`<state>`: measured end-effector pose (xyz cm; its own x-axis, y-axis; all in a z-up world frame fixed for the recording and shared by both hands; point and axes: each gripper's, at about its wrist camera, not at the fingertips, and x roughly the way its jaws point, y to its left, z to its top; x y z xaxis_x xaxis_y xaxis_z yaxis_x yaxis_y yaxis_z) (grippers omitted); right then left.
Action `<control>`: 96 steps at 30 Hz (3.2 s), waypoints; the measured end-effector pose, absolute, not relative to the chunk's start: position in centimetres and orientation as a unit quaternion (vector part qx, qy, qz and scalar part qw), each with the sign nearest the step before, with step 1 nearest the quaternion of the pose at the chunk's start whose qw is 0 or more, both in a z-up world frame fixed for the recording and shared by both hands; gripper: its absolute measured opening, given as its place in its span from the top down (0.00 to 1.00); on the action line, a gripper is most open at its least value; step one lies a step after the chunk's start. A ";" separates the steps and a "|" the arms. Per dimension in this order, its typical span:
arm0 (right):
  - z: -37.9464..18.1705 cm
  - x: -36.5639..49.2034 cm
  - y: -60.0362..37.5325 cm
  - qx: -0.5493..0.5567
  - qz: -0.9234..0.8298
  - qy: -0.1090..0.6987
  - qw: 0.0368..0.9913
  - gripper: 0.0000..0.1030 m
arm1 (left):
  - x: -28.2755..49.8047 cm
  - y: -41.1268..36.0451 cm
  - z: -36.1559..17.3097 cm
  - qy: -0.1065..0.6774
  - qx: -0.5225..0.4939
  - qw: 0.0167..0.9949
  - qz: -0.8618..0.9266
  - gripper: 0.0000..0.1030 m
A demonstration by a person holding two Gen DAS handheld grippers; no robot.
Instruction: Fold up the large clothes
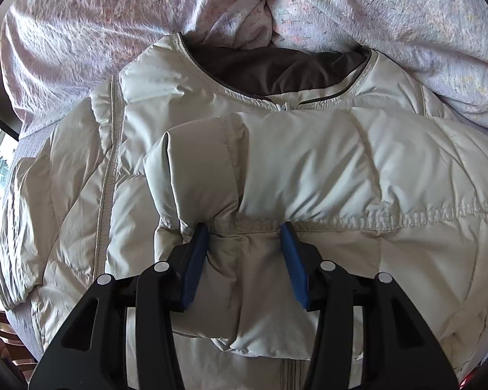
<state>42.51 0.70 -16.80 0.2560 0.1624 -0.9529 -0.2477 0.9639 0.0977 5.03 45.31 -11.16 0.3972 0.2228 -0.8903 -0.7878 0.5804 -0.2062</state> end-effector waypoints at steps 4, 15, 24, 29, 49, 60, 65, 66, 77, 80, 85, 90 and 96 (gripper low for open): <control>-16.7 42.3 1.0 -0.037 0.126 0.596 0.792 0.52 | 4.9 45.4 -12.5 0.450 -0.354 0.760 0.308 0.30; -16.5 42.2 1.0 -0.032 0.123 0.598 0.791 0.52 | 4.4 45.4 -13.0 0.434 -0.378 0.756 0.312 0.73; -15.9 41.2 0.3 -0.020 0.142 0.597 0.789 0.50 | 7.0 43.4 -8.6 0.417 -0.340 0.786 0.304 0.90; -15.1 40.9 -0.7 0.001 0.158 0.601 0.784 0.46 | 10.1 40.5 -3.8 0.393 -0.305 0.825 0.266 0.90; -11.9 38.5 -9.3 0.023 0.159 0.562 0.812 0.34 | 24.3 16.7 3.7 0.393 -0.186 0.900 0.033 0.90; -12.0 38.0 -16.8 0.060 0.129 0.559 0.817 0.34 | 29.3 5.7 0.9 0.437 -0.148 0.886 -0.048 0.90; -12.3 37.8 -18.7 0.071 0.118 0.559 0.818 0.34 | 30.2 2.3 -0.5 0.457 -0.135 0.877 -0.070 0.89; -12.3 37.8 -19.1 0.074 0.116 0.559 0.818 0.34 | 30.5 1.9 -0.9 0.462 -0.133 0.874 -0.072 0.89; -11.6 37.5 -17.8 0.080 0.145 0.540 0.825 0.43 | 30.0 1.4 -2.0 0.468 -0.118 0.873 -0.071 0.56; -11.2 37.7 -15.9 0.078 0.170 0.539 0.821 0.54 | 29.7 3.3 -2.3 0.470 -0.112 0.874 -0.046 0.56; -11.1 38.2 -12.7 0.072 0.200 0.543 0.813 0.57 | 28.9 6.1 -3.1 0.476 -0.108 0.873 -0.012 0.54; -11.6 38.1 -9.0 0.053 0.228 0.538 0.810 0.70 | 27.9 8.1 -3.6 0.479 -0.099 0.872 0.012 0.51; -13.8 38.2 -6.5 0.003 0.210 0.558 0.803 0.72 | 26.9 10.2 -4.5 0.486 -0.085 0.869 0.035 0.47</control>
<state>38.19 -6.49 -13.80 0.2885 0.3406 -0.8948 -0.3341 0.9116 0.2393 26.93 10.19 -4.49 0.5256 -0.0210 -0.8505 -0.1433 0.9832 -0.1128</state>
